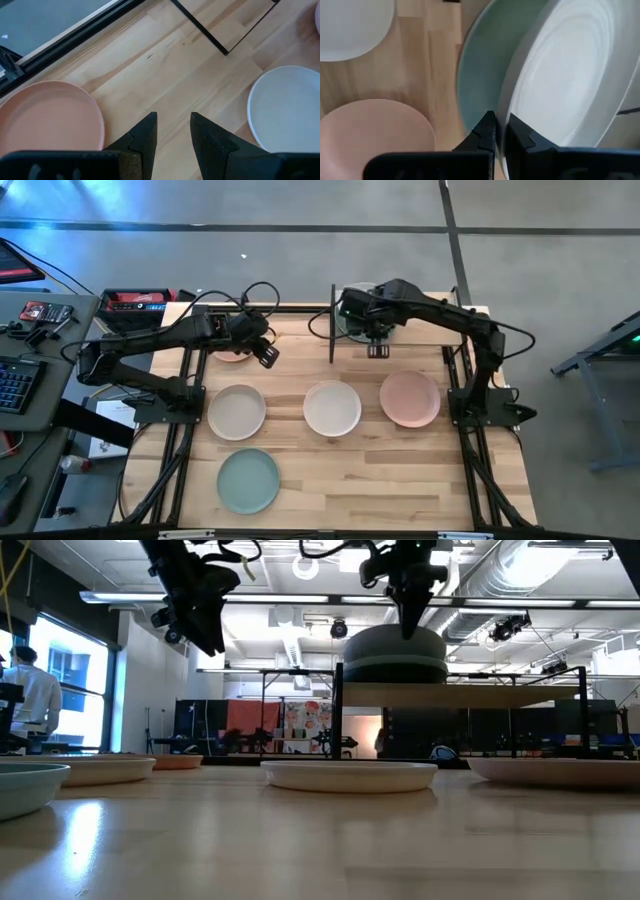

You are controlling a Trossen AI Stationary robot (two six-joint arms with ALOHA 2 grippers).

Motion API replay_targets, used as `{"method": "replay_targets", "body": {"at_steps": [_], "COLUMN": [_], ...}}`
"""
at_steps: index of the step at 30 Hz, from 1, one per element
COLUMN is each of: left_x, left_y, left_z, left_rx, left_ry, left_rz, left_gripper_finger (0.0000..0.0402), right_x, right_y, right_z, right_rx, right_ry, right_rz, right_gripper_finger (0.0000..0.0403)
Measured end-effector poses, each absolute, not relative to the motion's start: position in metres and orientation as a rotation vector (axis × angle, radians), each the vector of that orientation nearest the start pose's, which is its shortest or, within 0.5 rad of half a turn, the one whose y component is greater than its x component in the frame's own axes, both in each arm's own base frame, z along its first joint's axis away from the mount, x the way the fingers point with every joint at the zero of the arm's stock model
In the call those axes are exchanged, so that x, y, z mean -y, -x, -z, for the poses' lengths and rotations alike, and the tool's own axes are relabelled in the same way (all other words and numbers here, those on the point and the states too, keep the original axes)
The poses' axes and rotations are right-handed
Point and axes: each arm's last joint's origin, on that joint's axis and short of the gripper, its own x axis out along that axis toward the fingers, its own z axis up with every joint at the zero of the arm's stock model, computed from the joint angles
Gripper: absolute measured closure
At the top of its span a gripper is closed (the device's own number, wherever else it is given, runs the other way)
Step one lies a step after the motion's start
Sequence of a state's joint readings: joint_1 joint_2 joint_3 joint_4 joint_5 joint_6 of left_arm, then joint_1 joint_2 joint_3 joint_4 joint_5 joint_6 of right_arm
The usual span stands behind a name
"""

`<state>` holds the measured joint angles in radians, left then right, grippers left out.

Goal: Place and stack plates onto a shelf
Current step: Stack the bottom white plate on top of the light green plate on the shelf

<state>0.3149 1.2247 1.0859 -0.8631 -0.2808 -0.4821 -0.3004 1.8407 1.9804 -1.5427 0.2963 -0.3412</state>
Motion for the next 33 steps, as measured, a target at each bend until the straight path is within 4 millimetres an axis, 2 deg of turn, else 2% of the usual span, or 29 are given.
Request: {"method": "replay_targets", "body": {"at_steps": [18,27,33], "left_x": [-0.0801,-0.0801,-0.0801], "left_y": [-0.2186,-0.2186,-0.2186], "left_z": [-0.2969,-0.2968,-0.2968], "left_rx": [-0.859,-0.859,-0.86], "left_ry": [0.448,0.446,0.447], "left_rz": [-0.798,-0.798,-0.797], "left_gripper_finger": [0.0296,0.0296,0.0296], "right_x": [0.1083,0.1087,0.1075], "right_y": [-0.325,-0.3249,-0.3217], "right_z": [-0.3556,-0.3557,-0.3603], "right_rx": [-1.475,-1.477,-1.486], "right_ry": [0.222,0.226,0.203], "right_rz": [0.221,0.244,0.253], "right_gripper_finger": [0.04,0.0318,0.0291]}}
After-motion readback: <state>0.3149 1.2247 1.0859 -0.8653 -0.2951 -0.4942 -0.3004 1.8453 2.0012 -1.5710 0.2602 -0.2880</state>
